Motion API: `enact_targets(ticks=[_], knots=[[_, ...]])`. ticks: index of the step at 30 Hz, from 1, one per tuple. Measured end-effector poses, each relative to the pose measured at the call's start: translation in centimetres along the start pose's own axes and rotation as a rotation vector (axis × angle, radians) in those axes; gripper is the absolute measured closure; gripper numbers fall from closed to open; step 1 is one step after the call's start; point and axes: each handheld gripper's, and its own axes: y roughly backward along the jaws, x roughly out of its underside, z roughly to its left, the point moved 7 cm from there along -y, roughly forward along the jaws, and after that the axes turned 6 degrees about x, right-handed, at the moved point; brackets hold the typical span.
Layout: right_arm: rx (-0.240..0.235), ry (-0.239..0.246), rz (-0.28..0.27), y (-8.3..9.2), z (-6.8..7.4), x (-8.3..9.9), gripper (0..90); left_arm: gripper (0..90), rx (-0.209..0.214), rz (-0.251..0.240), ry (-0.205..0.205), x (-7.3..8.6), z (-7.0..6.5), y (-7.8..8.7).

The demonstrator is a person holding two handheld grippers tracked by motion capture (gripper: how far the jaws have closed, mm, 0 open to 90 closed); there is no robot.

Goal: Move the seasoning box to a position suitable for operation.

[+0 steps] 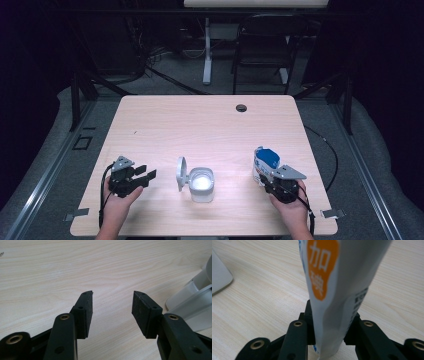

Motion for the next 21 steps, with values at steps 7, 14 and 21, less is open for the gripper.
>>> enact_targets(ticks=[7, 14, 21], knots=[[-0.009, -0.008, -0.007, 0.5, -0.1, 0.1, 67.5, 51.7, 0.000, 0.000, 0.003, 0.0, 0.0, 0.0], [-0.007, -0.003, -0.010, 1.1, 0.1, 0.1, 64.0, 51.7, 0.001, -0.009, 0.001, -0.2, -0.1, 0.2], [-0.004, -0.007, -0.007, 1.7, 0.4, 0.6, 58.2, 51.7, 0.008, -0.006, -0.009, -0.5, -0.5, 0.5]])
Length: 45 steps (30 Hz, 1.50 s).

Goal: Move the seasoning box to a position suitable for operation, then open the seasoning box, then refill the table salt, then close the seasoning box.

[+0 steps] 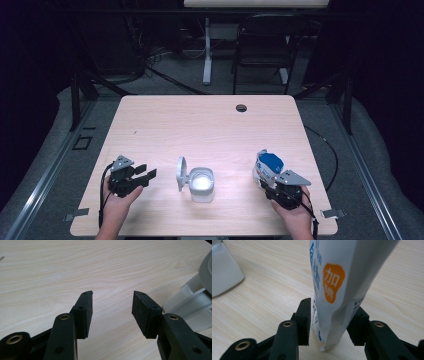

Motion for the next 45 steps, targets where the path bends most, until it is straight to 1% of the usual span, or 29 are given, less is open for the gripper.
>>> enact_targets(ticks=[1, 4, 5, 6, 7, 8, 10, 11, 13, 15, 18, 20, 21, 22, 24, 27, 29, 30, 31, 34, 35, 36, 38, 40, 45], knots=[[-0.004, -0.006, -0.006, 0.0, 0.1, 0.0, 57.8, 51.7, -0.001, -0.012, -0.001, -0.1, -0.1, 0.0], [0.002, -0.006, -0.010, 0.2, 0.1, 0.1, 55.1, 51.7, 0.003, -0.010, -0.007, -0.3, -0.3, 0.1], [0.005, 0.001, -0.006, 0.4, 0.1, 0.1, 54.6, 51.7, 0.003, -0.019, -0.006, -0.3, -0.4, 0.0], [0.004, -0.004, -0.008, 0.5, 0.1, 0.1, 53.9, 51.7, 0.004, -0.021, -0.008, -0.4, -0.5, 0.1], [0.005, -0.006, -0.009, 0.6, 0.0, 0.1, 53.5, 51.7, 0.007, -0.013, -0.013, -0.5, -0.5, 0.2], [0.006, -0.005, -0.011, 0.7, 0.0, 0.1, 53.2, 51.7, 0.007, -0.026, -0.013, -0.6, -0.6, 0.1], [0.002, -0.022, -0.020, 1.0, 0.0, 0.1, 52.7, 51.7, 0.008, -0.029, -0.029, -0.7, -0.8, 0.2], [0.001, -0.020, -0.018, 1.2, 0.0, 0.0, 52.0, 51.7, 0.006, -0.026, -0.041, -0.7, -0.8, 0.2], [-0.006, -0.026, -0.026, 1.3, 0.0, -0.1, 50.1, 51.7, 0.004, -0.028, -0.040, -0.8, -0.8, 0.3], [-0.001, -0.018, -0.027, 1.3, 0.2, -0.1, 49.2, 51.7, 0.002, -0.034, -0.046, -0.9, -0.7, 0.5], [-0.002, -0.005, -0.005, 1.1, 0.5, 0.2, 47.7, 51.7, 0.003, -0.041, -0.045, -1.0, -0.9, 0.8], [0.000, 0.000, -0.007, 1.0, 0.6, 0.2, 45.9, 51.8, 0.003, -0.040, -0.046, -1.2, -0.9, 0.8], [0.001, 0.004, -0.008, 1.0, 0.6, 0.2, 44.7, 51.8, 0.006, -0.044, -0.053, -1.3, -1.0, 0.9], [0.005, -0.002, -0.013, 1.1, 0.6, 0.1, 44.4, 51.9, 0.007, -0.044, -0.054, -1.3, -1.0, 0.9], [0.001, -0.008, -0.024, 1.2, 0.5, -0.1, 43.3, 52.0, 0.014, -0.052, -0.044, -1.4, -1.2, 1.0], [0.002, -0.011, -0.035, 1.4, 0.3, 0.1, 43.1, 52.9, 0.019, -0.046, -0.041, -1.4, -1.4, 0.8], [0.004, -0.025, -0.038, 1.3, 0.1, 0.6, 43.1, 53.6, 0.023, -0.047, -0.047, -1.6, -1.7, 0.6], [0.005, -0.014, -0.023, 1.3, 0.0, 0.8, 43.1, 53.6, 0.029, -0.044, -0.057, -1.7, -2.0, 0.5], [0.003, -0.011, -0.020, 1.3, -0.1, 0.9, 43.1, 53.5, 0.033, -0.044, -0.069, -1.8, -2.2, 0.5], [0.003, -0.034, -0.038, 1.6, -0.3, 0.7, 42.9, 53.8, 0.044, -0.048, -0.087, -2.1, -2.9, 0.5], [-0.001, -0.035, -0.044, 1.6, -0.2, 0.6, 42.9, 54.2, 0.047, -0.051, -0.088, -2.2, -3.1, 0.5], [0.002, -0.032, -0.047, 1.5, -0.3, 0.6, 42.9, 55.3, 0.053, -0.044, -0.093, -2.2, -3.3, 0.6], [0.002, -0.027, -0.037, 1.5, -0.3, 0.7, 42.9, 58.1, 0.062, -0.041, -0.106, -2.3, -3.8, 0.6], [0.001, -0.031, -0.043, 1.5, -0.3, 0.7, 42.9, 61.9, 0.071, -0.043, -0.119, -2.5, -4.3, 0.6], [0.000, -0.025, -0.040, 1.5, -0.3, 0.8, 42.9, 70.1, 0.096, -0.044, -0.137, -2.9, -5.4, 0.6]])
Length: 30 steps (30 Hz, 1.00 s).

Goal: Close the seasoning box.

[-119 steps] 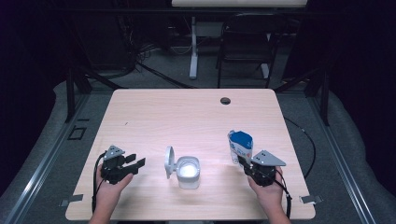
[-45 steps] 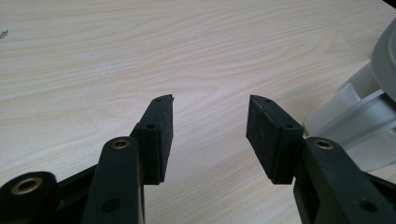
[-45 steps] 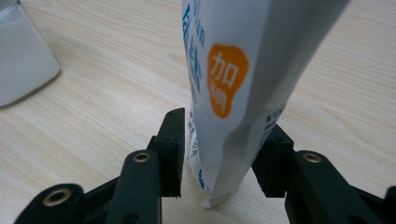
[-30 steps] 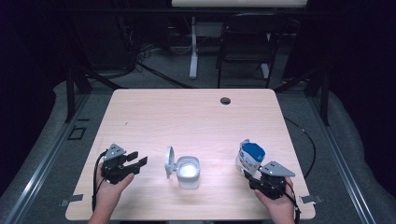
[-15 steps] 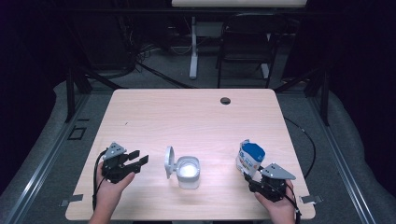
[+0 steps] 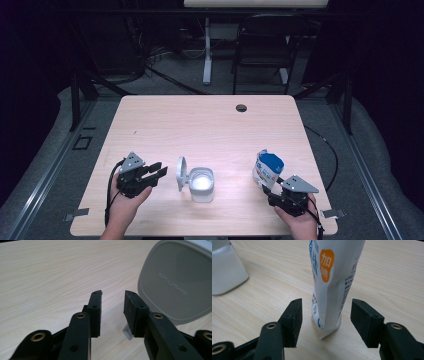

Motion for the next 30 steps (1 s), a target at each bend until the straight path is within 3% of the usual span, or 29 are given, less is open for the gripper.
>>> enact_targets(ticks=[8, 9, 10, 14, 22, 30], knots=[[0.004, -0.013, -0.005, 0.0, -0.4, 0.2, 42.9, 79.3, 0.030, 0.009, -0.031, -0.5, -1.3, -0.1], [0.012, 0.012, 0.023, 0.2, -0.6, 0.3, 42.9, 79.3, 0.030, 0.006, -0.035, -0.6, -1.4, -0.1], [0.003, -0.021, -0.004, -0.1, -0.3, 0.3, 42.9, 79.4, 0.033, 0.002, -0.036, -0.6, -1.5, -0.1], [0.001, 0.008, 0.006, -0.1, -0.1, 0.4, 42.9, 80.5, 0.056, -0.004, -0.036, -0.9, -1.9, 0.0], [0.004, 0.004, 0.008, -0.5, 0.0, 0.5, 42.9, 85.7, 0.066, -0.008, -0.049, -1.0, -2.3, -0.1], [0.002, 0.036, 0.010, -0.8, 0.3, 0.4, 42.8, 89.9, 0.069, 0.010, -0.052, -0.7, -2.6, -0.1]])
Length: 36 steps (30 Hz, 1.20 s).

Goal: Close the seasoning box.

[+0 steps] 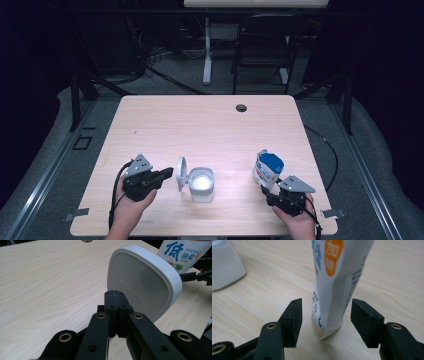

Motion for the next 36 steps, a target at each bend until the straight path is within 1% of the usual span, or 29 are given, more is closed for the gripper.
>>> enact_targets(ticks=[2, 3, 5, 9, 11, 14, 15, 16, 18, 25, 26, 28, 30, 32, 35, 36], knots=[[0.002, 0.017, -0.001, 0.0, 0.1, -0.1, 42.8, 90.0, 0.004, -0.004, -0.004, -0.1, -0.1, -0.1], [0.001, 0.017, -0.004, 0.0, 0.2, -0.1, 42.8, 90.0, 0.002, 0.001, -0.004, -0.1, -0.2, -0.1], [-0.002, 0.009, -0.008, 0.1, 0.2, -0.1, 42.8, 90.0, 0.009, -0.006, -0.005, -0.2, -0.4, -0.2], [-0.004, -0.010, -0.010, 0.1, 0.1, -0.2, 42.7, 90.0, 0.016, -0.001, -0.015, -0.3, -0.7, -0.3], [-0.002, -0.006, -0.009, 0.1, 0.2, -0.2, 42.7, 90.0, 0.019, 0.000, -0.021, -0.3, -0.8, -0.5], [0.001, -0.006, -0.007, 0.1, 0.2, -0.2, 42.6, 90.0, 0.034, 0.000, -0.028, -0.4, -1.2, -0.8], [0.001, -0.012, -0.010, 0.2, 0.2, -0.3, 42.6, 90.0, 0.047, -0.004, -0.022, -0.4, -1.4, -0.9], [0.001, -0.016, -0.012, 0.2, 0.2, -0.3, 42.6, 90.0, 0.056, -0.003, -0.027, -0.4, -1.6, -1.0], [0.000, -0.018, -0.011, 0.2, 0.2, -0.3, 42.6, 90.0, 0.058, 0.011, -0.036, -0.3, -1.8, -1.2], [0.002, -0.020, -0.007, 0.1, 0.1, -0.2, 42.6, 90.0, 0.082, 0.022, -0.048, -0.2, -2.4, -1.8], [0.000, -0.021, -0.008, 0.1, 0.1, -0.2, 42.6, 90.0, 0.094, 0.019, -0.047, -0.2, -2.6, -1.8], [0.002, -0.019, -0.006, 0.1, 0.0, -0.2, 42.6, 90.0, 0.114, 0.012, -0.056, -0.4, -3.0, -1.8], [-0.001, -0.020, -0.009, 0.1, 0.1, -0.2, 42.7, 90.0, 0.107, 0.013, -0.066, -0.5, -3.1, -1.7], [-0.001, -0.018, -0.008, 0.1, 0.0, -0.2, 42.6, 90.0, 0.099, 0.003, -0.062, -0.6, -2.9, -1.6], [0.003, -0.024, -0.013, 0.1, -0.1, -0.2, 42.7, 90.0, 0.088, -0.001, -0.052, -0.6, -2.6, -1.3], [0.002, -0.018, -0.009, 0.1, -0.1, -0.2, 42.6, 90.0, 0.084, 0.000, -0.051, -0.5, -2.5, -1.3]])
